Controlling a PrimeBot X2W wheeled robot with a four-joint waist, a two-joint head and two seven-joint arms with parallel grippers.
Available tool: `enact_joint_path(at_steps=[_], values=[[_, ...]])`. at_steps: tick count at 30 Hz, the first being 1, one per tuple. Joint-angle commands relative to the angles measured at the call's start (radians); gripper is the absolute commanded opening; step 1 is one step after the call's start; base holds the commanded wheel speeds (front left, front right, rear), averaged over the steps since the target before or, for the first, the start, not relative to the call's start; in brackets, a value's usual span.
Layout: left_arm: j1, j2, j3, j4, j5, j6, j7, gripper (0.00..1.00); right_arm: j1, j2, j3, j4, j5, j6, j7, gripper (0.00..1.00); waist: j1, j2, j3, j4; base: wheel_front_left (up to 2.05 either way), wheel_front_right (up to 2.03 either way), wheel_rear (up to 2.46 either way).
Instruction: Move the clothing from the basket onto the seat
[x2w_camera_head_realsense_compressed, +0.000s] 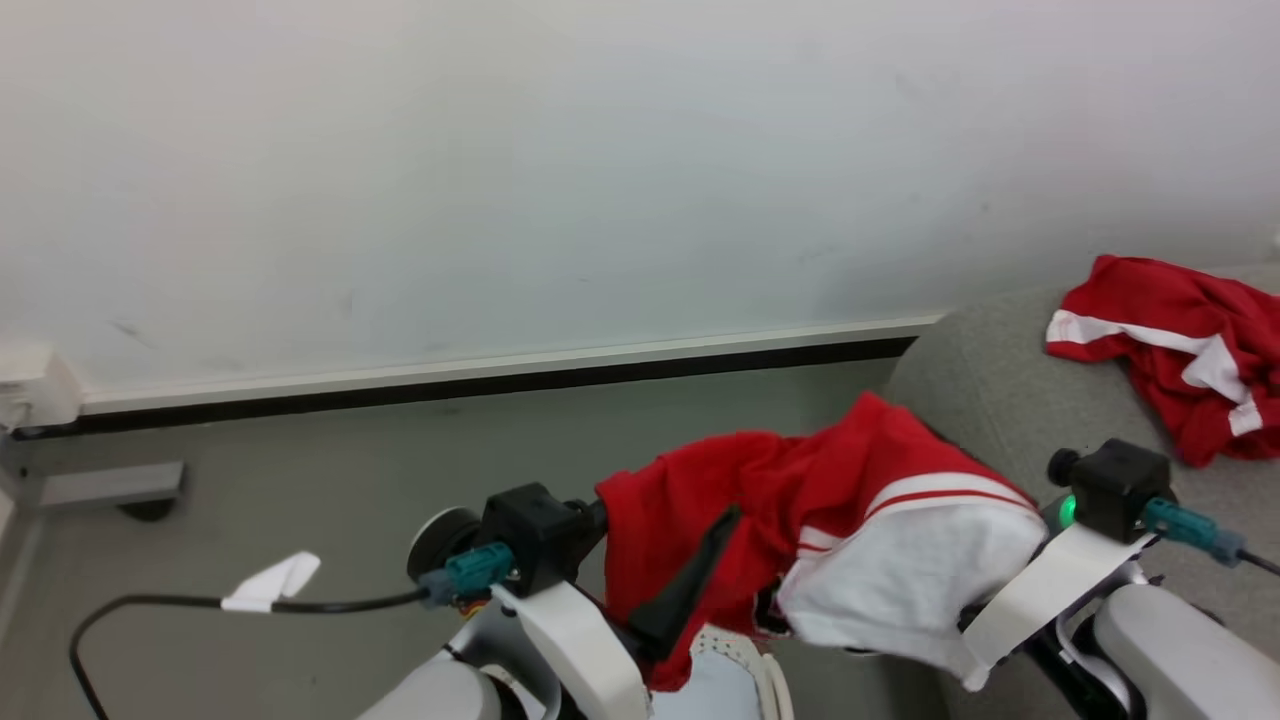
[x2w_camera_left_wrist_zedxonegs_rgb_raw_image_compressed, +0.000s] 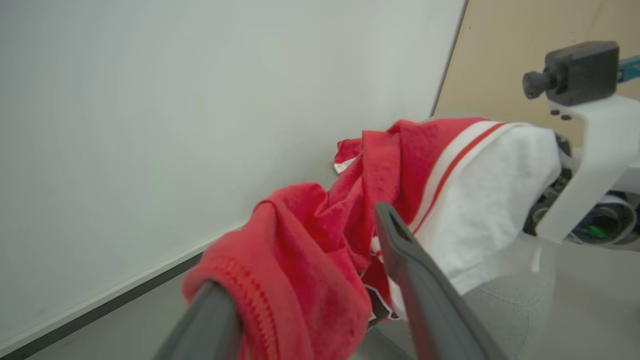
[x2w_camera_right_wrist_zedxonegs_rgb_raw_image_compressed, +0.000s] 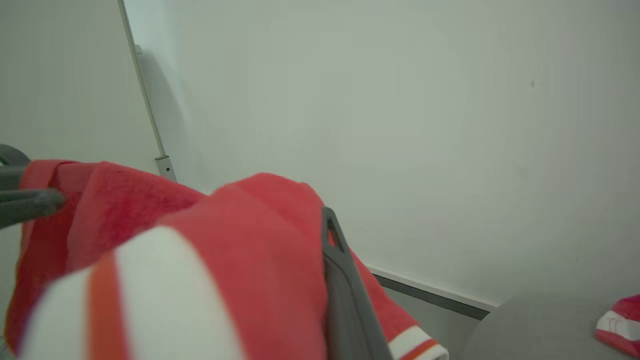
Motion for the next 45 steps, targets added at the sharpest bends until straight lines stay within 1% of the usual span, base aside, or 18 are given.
enact_joint_path(at_steps=[1,9,15,20,25,30,34,39,45], values=[[0.016,-0.002,-0.006,0.006,0.013,-0.003,-0.015,1.00,0.013,-0.012,-0.017,-0.006,0.002,-0.003,-0.003,0.00,-0.0001,-0.0001,0.006,-0.028,0.00,0.00,0.00],[0.020,-0.027,-0.041,0.026,0.034,-0.015,-0.053,1.00,0.009,-0.067,-0.076,-0.036,-0.012,-0.003,-0.003,0.00,-0.0001,-0.0001,0.034,-0.145,0.00,0.00,0.00],[0.008,-0.040,-0.055,0.026,0.045,-0.019,-0.069,1.00,0.025,-0.105,-0.142,-0.058,-0.026,-0.003,-0.003,0.00,-0.0001,-0.0001,0.064,-0.237,0.00,0.00,0.00],[-0.002,-0.036,-0.060,0.028,0.052,-0.018,-0.076,1.00,0.041,-0.127,-0.186,-0.085,-0.041,-0.003,-0.003,0.00,-0.0001,-0.0001,0.089,-0.315,0.00,0.00,0.00],[-0.002,-0.028,-0.064,0.028,0.052,-0.020,-0.075,1.00,0.062,-0.151,-0.251,-0.109,-0.052,-0.003,-0.004,0.00,-0.0001,-0.0001,0.110,-0.374,0.00,0.00,0.00],[-0.010,-0.021,-0.066,0.023,0.053,-0.022,-0.073,1.00,0.097,-0.176,-0.339,-0.142,-0.065,-0.002,-0.003,0.00,-0.0001,-0.0001,0.128,-0.403,0.00,0.00,0.00],[-0.013,-0.017,-0.070,0.025,0.051,-0.025,-0.069,1.00,0.123,-0.185,-0.374,-0.169,-0.073,-0.003,0.001,0.00,-0.0001,-0.0001,0.133,-0.413,0.00,0.00,0.00],[-0.019,-0.013,-0.074,0.024,0.048,-0.028,-0.066,1.00,0.147,-0.167,-0.403,-0.195,-0.091,-0.003,0.011,0.00,-0.0001,-0.0001,0.143,-0.410,0.00,0.00,0.00],[-0.034,0.000,-0.073,0.012,0.051,-0.033,-0.058,1.00,0.155,-0.139,-0.439,-0.220,-0.116,-0.003,0.023,0.00,-0.0001,-0.0001,0.184,-0.382,0.00,0.00,0.00]])
